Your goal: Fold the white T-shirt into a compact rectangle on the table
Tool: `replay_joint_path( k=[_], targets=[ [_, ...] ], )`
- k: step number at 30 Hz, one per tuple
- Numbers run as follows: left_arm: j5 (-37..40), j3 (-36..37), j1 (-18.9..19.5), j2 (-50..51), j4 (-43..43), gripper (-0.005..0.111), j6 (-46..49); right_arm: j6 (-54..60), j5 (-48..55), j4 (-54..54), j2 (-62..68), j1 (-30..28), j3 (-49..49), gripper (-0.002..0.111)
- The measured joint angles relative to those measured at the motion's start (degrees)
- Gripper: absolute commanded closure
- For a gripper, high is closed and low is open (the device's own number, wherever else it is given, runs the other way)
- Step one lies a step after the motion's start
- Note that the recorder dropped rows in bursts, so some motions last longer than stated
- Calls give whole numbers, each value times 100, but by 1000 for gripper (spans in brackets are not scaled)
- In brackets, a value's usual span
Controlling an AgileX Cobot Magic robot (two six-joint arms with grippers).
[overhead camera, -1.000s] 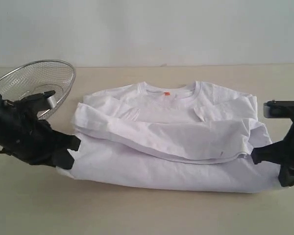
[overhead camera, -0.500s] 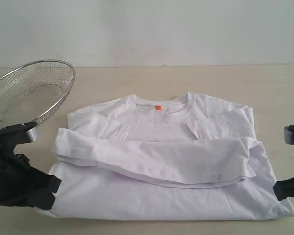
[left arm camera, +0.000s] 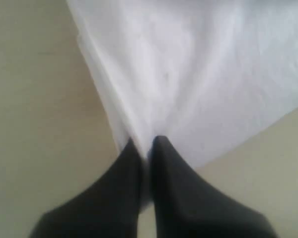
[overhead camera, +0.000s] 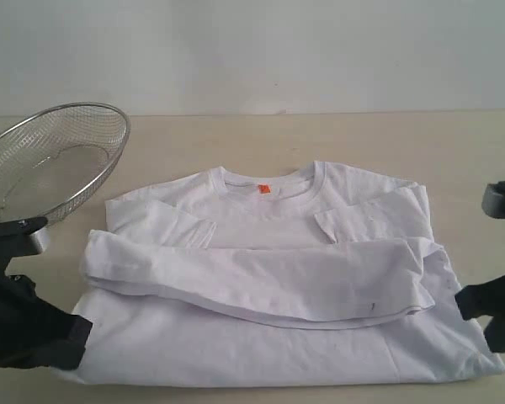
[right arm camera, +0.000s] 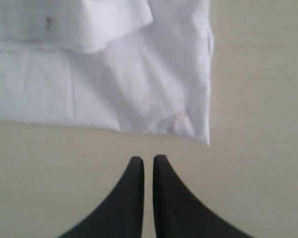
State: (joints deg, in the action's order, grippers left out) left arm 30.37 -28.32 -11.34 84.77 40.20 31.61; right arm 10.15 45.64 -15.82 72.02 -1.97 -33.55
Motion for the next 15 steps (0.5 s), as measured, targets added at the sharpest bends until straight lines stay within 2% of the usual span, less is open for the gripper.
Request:
replay_joint_path(
  k=[2,6,7,9,11,15],
  targets=[
    [-85,0,0,0,0,93,0,216,-304,-200,0,0,0,91],
    [-302,0,0,0,0,70,0,429,-892,-330,157,0,0,61],
    [-360,0,0,0,0,65,0,496,-1021,-380,261,0,0,57],
    [-442,0,0,0,-15,57,0,698,-1179,-569,549,0,-24,56],
    [-497,0,0,0,-15,55,0,825,-1204,-673,886,0,-150,58],
    [-549,0,0,0,-26,56,0,916,-1204,-779,1395,0,-514,73]
  ],
)
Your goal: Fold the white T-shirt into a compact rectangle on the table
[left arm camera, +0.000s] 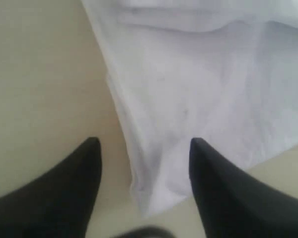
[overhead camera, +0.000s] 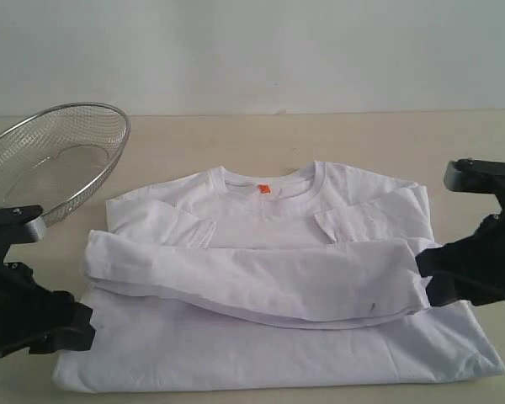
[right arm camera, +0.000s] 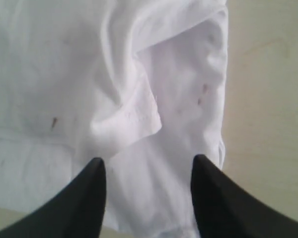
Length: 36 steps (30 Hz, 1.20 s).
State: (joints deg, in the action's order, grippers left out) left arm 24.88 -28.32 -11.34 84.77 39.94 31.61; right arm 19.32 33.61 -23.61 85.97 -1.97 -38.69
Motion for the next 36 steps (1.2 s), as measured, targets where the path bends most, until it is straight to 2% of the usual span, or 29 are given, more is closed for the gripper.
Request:
replay_joint_path(
  k=[3,10,36],
  targets=[
    [-9,0,0,0,0,61,0,38,-26,-61,252,0,-176,82],
    [-36,0,0,0,49,63,0,576,-92,-491,720,0,-370,69],
    [-50,0,0,0,49,63,0,773,-179,-852,1349,0,-460,69]
  ],
)
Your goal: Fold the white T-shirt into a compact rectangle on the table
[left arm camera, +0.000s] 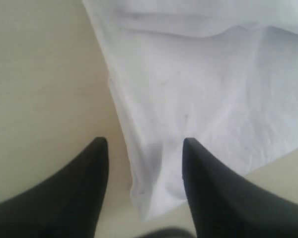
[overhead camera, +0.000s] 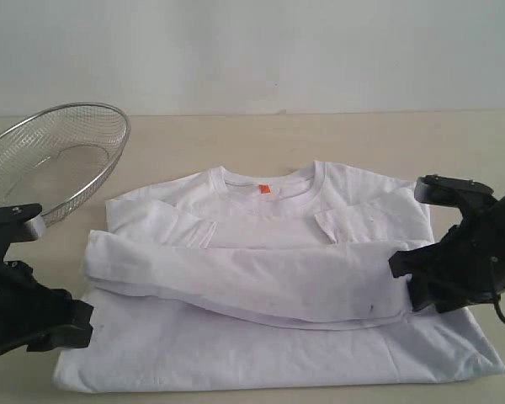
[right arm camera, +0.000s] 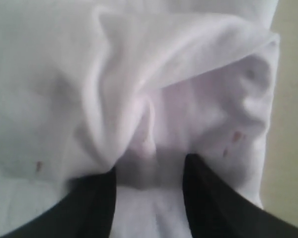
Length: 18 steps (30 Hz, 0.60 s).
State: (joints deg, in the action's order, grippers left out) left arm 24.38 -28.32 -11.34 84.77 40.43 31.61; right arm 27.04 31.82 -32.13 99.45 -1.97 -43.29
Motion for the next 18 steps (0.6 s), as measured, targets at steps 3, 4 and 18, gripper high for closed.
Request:
replay_joint_path(
  k=[3,4,18],
  targets=[
    [0,0,0,0,0,63,0,25,27,-34,101,0,-2,75],
    [0,0,0,0,0,63,0,25,27,-34,101,0,-13,81],
    [0,0,0,0,0,63,0,76,268,-43,120,0,-164,108]
  ],
)
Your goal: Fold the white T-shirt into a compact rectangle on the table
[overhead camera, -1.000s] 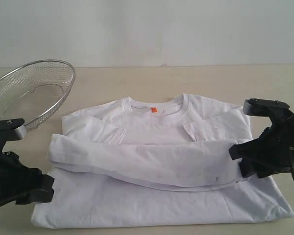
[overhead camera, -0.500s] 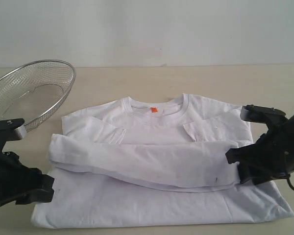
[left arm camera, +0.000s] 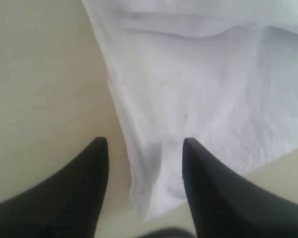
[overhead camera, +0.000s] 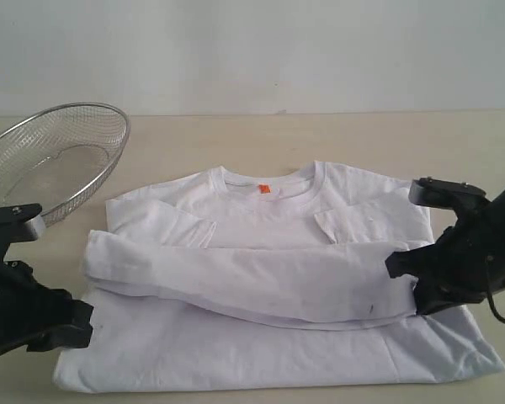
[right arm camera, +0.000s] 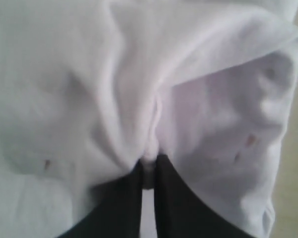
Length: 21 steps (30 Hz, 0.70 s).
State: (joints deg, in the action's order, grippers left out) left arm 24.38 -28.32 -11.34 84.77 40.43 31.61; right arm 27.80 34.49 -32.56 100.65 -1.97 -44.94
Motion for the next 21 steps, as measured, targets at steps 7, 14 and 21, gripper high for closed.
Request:
replay_joint_path(
  k=[7,14,21],
  targets=[
    [0,0,0,0,0,63,0,-97,1,0,-511,0,-76,108],
    [-12,0,0,0,21,63,0,-288,-419,0,-595,0,-76,108],
    [-156,-33,0,0,195,63,0,-430,-1001,0,-595,0,-114,108]
  ],
)
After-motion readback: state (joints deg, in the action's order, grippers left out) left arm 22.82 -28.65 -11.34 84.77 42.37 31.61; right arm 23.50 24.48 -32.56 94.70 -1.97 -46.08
